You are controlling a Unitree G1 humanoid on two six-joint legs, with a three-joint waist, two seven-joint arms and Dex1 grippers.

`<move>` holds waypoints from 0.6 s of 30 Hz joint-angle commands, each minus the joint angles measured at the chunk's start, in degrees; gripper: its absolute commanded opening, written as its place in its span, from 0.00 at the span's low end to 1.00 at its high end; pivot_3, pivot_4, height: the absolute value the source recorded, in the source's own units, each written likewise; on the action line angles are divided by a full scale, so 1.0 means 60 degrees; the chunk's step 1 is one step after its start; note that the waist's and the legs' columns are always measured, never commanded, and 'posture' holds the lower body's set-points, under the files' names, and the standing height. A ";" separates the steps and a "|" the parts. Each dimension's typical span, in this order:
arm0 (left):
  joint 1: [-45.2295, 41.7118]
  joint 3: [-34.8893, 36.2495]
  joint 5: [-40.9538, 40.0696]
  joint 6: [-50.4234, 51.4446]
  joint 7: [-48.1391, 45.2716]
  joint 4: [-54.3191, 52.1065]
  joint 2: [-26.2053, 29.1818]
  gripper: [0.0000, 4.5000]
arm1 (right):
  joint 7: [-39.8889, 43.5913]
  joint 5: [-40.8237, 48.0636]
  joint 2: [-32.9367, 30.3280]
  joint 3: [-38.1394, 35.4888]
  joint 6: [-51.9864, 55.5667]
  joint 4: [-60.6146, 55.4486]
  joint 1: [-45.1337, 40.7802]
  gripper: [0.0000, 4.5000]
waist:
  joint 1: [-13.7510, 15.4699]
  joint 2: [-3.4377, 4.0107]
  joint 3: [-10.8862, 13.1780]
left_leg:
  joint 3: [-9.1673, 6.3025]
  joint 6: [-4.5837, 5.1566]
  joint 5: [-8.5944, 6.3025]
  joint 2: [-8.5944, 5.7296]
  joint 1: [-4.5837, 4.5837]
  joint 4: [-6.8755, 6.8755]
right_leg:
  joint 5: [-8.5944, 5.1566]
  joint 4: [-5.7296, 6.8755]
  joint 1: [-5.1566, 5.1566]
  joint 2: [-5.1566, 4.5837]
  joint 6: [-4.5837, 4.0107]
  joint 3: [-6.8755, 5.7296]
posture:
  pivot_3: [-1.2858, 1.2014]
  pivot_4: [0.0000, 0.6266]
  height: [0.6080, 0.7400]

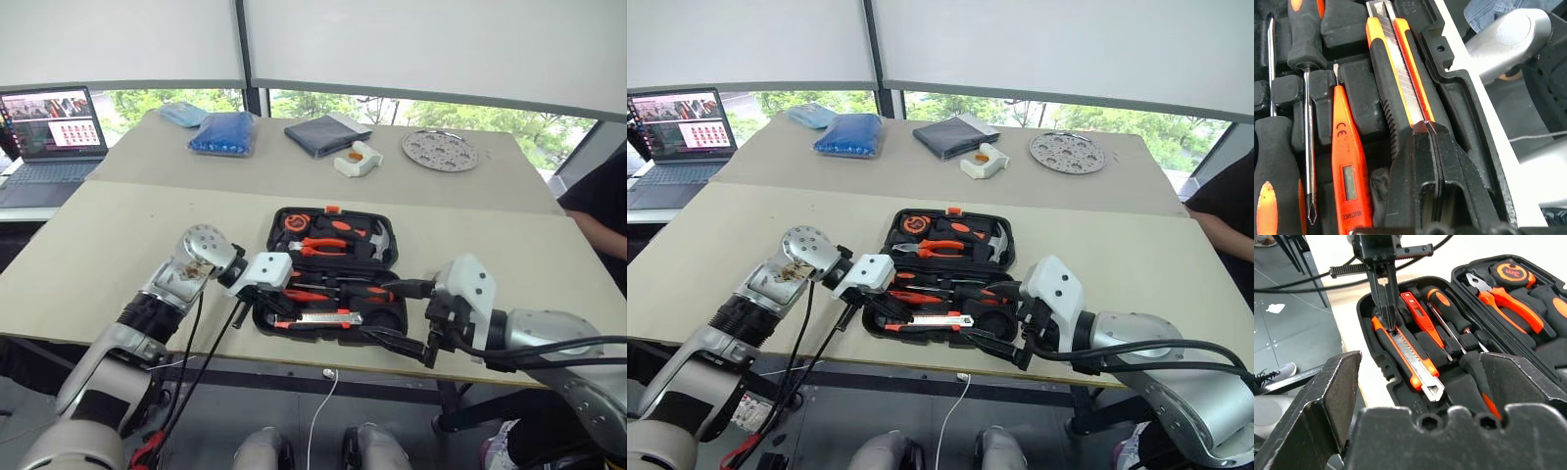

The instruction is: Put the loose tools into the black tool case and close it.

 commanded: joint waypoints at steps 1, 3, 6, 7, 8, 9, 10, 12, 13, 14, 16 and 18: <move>0.0032 -0.0346 0.0951 -0.0210 0.0551 0.0696 -0.0019 0.01 | -0.0020 0.0073 0.0049 -0.0150 -0.0211 -0.0225 -0.0075 1.00 | 0.0012 0.0004 -0.0005 | 0.0000 0.0001 -0.0001 0.0000 0.0001 0.0000 | 0.0000 0.0000 0.0002 -0.0001 0.0000 0.0000 | 0.52 0.24 0.84; 0.0043 -0.0404 0.1122 -0.0392 0.0577 0.0937 0.0012 0.01 | -0.0049 0.0071 0.0079 -0.0135 -0.0204 -0.0267 -0.0036 1.00 | 0.0014 0.0005 -0.0008 | -0.0001 0.0003 -0.0001 0.0000 0.0006 0.0000 | 0.0001 0.0000 0.0005 -0.0002 0.0001 0.0001 | 0.52 0.24 0.84; 0.0111 -0.0507 0.1301 -0.0615 0.0530 0.1203 0.0055 0.01 | -0.0090 0.0059 0.0113 -0.0124 -0.0200 -0.0330 0.0029 1.00 | -0.0016 0.0015 -0.0027 | -0.0001 0.0006 -0.0002 0.0002 0.0013 -0.0001 | 0.0003 0.0001 0.0007 0.0000 0.0000 0.0003 | 0.52 0.24 0.84; 0.0116 -0.0539 0.1353 -0.0684 0.0531 0.1264 0.0075 0.01 | -0.0104 0.0059 0.0124 -0.0127 -0.0196 -0.0336 0.0035 1.00 | -0.0025 0.0023 -0.0039 | -0.0002 0.0008 -0.0004 0.0002 0.0018 -0.0001 | 0.0003 0.0001 0.0009 0.0000 0.0000 0.0003 | 0.52 0.24 0.84; 0.0107 -0.0556 0.1380 -0.0732 0.0517 0.1315 0.0105 0.01 | -0.0114 0.0057 0.0134 -0.0135 -0.0192 -0.0344 0.0044 1.00 | -0.0034 0.0030 -0.0046 | -0.0002 0.0018 -0.0010 0.0003 0.0022 -0.0002 | 0.0003 0.0002 0.0011 0.0000 0.0000 0.0004 | 0.52 0.24 0.84; 0.0083 -0.0552 0.1382 -0.0797 0.0493 0.1378 0.0133 0.01 | -0.0127 0.0052 0.0147 -0.0127 -0.0182 -0.0346 0.0033 1.00 | -0.0045 0.0038 -0.0055 | -0.0002 0.0069 -0.0040 0.0003 0.0025 -0.0002 | 0.0003 0.0003 0.0012 0.0000 0.0000 0.0003 | 0.52 0.24 0.84; 0.0034 -0.0479 0.1300 -0.0840 0.0485 0.1418 0.0123 0.01 | -0.0135 0.0054 0.0151 -0.0133 -0.0177 -0.0356 0.0038 1.00 | -0.0052 0.0045 -0.0065 | -0.0002 0.0071 -0.0041 0.0004 0.0028 -0.0002 | 0.0004 0.0004 0.0012 0.0000 0.0000 0.0004 | 0.52 0.24 0.84; -0.0208 -0.0145 0.0754 -0.0288 0.0278 0.1267 -0.0009 0.01 | -0.0158 0.0057 0.0149 -0.0156 -0.0172 -0.0376 0.0056 1.00 | -0.0067 0.0050 -0.0072 | -0.0002 0.0071 -0.0041 0.0005 0.0035 -0.0002 | 0.0005 0.0005 0.0016 0.0000 0.0000 0.0003 | 0.52 0.24 0.84; -0.0352 0.0084 0.0358 0.0069 0.0104 0.1072 -0.0084 0.01 | -0.0173 0.0063 0.0143 -0.0187 -0.0168 -0.0390 0.0076 1.00 | -0.0076 0.0051 -0.0072 | -0.0002 0.0071 -0.0040 0.0005 0.0035 -0.0002 | 0.0005 0.0006 0.0016 0.0000 0.0000 0.0004 | 0.52 0.24 0.84; -0.0445 0.0231 0.0111 0.0294 -0.0020 0.0952 -0.0128 0.01 | -0.0192 0.0061 0.0145 -0.0192 -0.0160 -0.0394 0.0074 1.00 | -0.0092 0.0050 -0.0071 | -0.0002 0.0072 -0.0039 0.0005 0.0034 -0.0002 | 0.0006 0.0005 0.0012 0.0000 0.0000 0.0003 | 0.52 0.24 0.84; -0.0669 0.0723 -0.0851 0.1308 -0.0215 0.0389 -0.0162 0.01 | -0.0212 0.0046 0.0086 -0.0287 -0.0146 -0.0441 0.0148 1.00 | -0.0122 0.0047 -0.0069 | -0.0003 0.0074 -0.0038 0.0006 0.0018 -0.0002 | 0.0006 0.0006 0.0000 0.0002 0.0000 0.0003 | 0.52 0.24 0.84; -0.0874 0.1377 -0.1704 0.2528 -0.0211 -0.0100 -0.0244 0.12 | -0.0167 0.0011 -0.0061 -0.0523 -0.0154 -0.0444 0.0315 1.00 | -0.0148 0.0039 -0.0062 | -0.0009 0.0071 -0.0034 0.0006 -0.0020 -0.0001 | 0.0007 0.0005 -0.0029 0.0004 0.0002 0.0006 | 0.52 0.24 0.84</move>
